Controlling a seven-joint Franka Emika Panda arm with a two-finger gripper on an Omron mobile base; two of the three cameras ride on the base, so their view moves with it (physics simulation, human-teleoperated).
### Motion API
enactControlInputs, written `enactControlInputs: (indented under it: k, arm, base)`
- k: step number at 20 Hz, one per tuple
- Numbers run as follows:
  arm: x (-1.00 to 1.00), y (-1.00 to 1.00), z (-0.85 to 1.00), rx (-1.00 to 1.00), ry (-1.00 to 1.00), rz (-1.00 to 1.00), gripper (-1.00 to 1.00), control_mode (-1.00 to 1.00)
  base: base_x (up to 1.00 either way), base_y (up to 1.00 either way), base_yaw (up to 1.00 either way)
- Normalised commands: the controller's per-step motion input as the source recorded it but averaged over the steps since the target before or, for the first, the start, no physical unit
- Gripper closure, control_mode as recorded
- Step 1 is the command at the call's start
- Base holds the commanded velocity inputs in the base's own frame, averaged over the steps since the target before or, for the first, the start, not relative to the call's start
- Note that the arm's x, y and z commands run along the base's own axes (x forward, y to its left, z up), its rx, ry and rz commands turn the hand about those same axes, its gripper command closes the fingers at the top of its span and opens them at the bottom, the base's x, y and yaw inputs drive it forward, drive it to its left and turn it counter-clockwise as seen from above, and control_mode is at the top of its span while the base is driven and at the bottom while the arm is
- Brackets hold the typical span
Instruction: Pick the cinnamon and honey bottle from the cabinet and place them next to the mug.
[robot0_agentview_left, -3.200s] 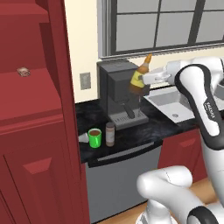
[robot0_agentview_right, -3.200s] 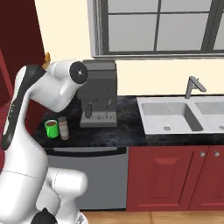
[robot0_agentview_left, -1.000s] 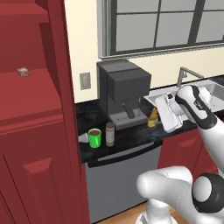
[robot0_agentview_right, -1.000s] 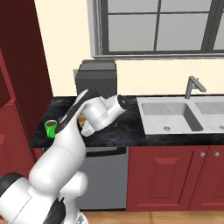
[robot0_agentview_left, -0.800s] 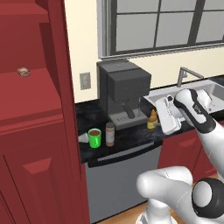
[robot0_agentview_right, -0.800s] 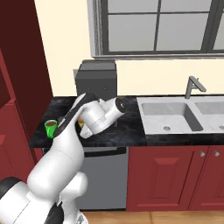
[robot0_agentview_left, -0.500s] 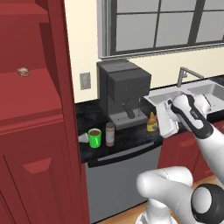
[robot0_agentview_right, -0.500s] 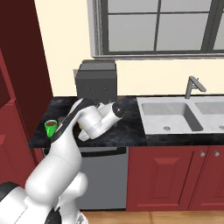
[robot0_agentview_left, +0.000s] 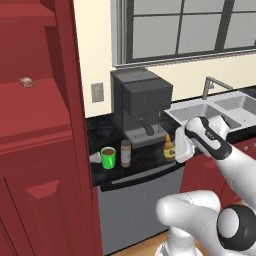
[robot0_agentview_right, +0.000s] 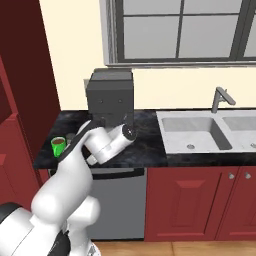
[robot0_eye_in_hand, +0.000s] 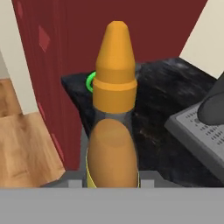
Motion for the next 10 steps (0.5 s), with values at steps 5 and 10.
enactControlInputs:
  k: [5, 10]
  arm:
    - [0.01, 0.0, -0.09, 0.16, 0.17, -0.03, 1.0, -1.0]
    - [0.0, 0.01, -0.21, 0.09, 0.09, 0.0, 1.0, -1.0]
  base:
    - [0.0, 0.0, 0.0]
    - [0.0, 0.0, 0.0]
